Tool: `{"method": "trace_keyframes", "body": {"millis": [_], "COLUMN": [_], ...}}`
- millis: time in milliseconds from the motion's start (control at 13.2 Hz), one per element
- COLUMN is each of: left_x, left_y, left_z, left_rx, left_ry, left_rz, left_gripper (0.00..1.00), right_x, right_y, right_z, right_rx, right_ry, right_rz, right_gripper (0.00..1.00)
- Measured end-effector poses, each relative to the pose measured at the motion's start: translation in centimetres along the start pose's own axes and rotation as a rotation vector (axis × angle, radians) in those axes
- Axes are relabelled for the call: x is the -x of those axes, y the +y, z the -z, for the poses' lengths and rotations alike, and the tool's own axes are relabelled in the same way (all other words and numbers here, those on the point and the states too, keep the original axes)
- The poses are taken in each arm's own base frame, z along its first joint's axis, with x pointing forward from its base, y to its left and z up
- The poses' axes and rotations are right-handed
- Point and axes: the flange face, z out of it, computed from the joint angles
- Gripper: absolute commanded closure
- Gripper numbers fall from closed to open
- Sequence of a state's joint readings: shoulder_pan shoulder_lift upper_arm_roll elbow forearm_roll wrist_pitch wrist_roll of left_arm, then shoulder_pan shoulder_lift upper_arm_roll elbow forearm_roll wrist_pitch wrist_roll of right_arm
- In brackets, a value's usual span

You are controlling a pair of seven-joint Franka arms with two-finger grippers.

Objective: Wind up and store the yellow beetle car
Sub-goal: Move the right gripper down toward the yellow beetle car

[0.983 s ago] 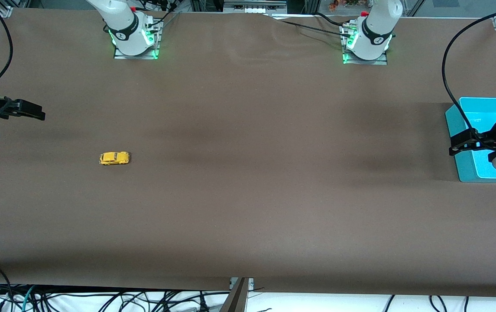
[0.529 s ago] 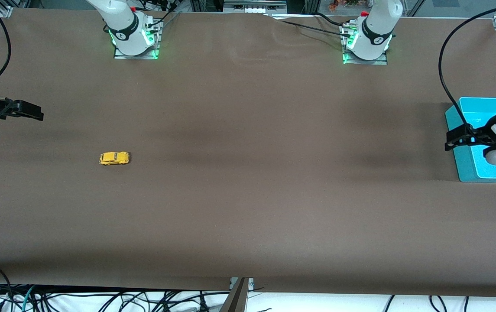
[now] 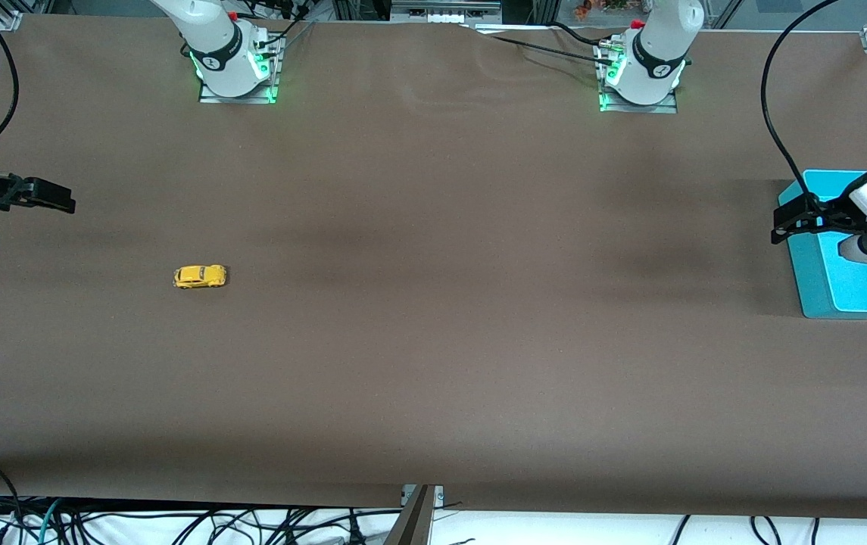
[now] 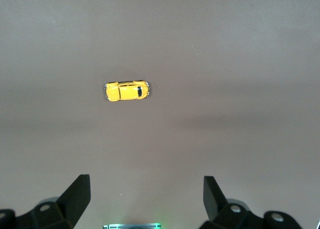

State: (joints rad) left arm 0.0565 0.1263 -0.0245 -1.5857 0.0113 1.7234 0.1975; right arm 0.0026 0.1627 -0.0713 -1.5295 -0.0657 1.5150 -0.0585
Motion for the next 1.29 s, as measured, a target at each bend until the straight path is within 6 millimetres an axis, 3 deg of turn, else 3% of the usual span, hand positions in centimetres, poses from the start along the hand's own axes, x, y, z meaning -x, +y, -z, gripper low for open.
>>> {"method": "trace_keyframes", "body": {"millis": [454, 832, 983, 1286], "left_x": [0.1, 0.1, 0.1, 0.1], "left_y": [-0.2, -0.2, -0.2, -0.2], "left_z": [-0.2, -0.2, -0.3, -0.3], "left_rx": [0.000, 0.001, 0.001, 0.001], "left_ry": [-0.003, -0.003, -0.004, -0.005], "left_rz": [0.003, 0.003, 0.003, 0.003], "left_gripper": [0.00, 0.00, 0.00, 0.00], "right_x": [-1.2, -1.7, -3.0, -6.6], "right_y": [0.4, 0.1, -1.3, -4.3], "right_z": [-2.3, -3.1, -5.5, -11.2], "right_rx": [0.004, 0.002, -0.002, -0.006], "right_ry": [-0.043, -0.055, -0.094, -0.115], "right_rz": [-0.006, -0.001, 0.032, 0.263], "right_gripper": [0.00, 0.00, 0.00, 0.00]}}
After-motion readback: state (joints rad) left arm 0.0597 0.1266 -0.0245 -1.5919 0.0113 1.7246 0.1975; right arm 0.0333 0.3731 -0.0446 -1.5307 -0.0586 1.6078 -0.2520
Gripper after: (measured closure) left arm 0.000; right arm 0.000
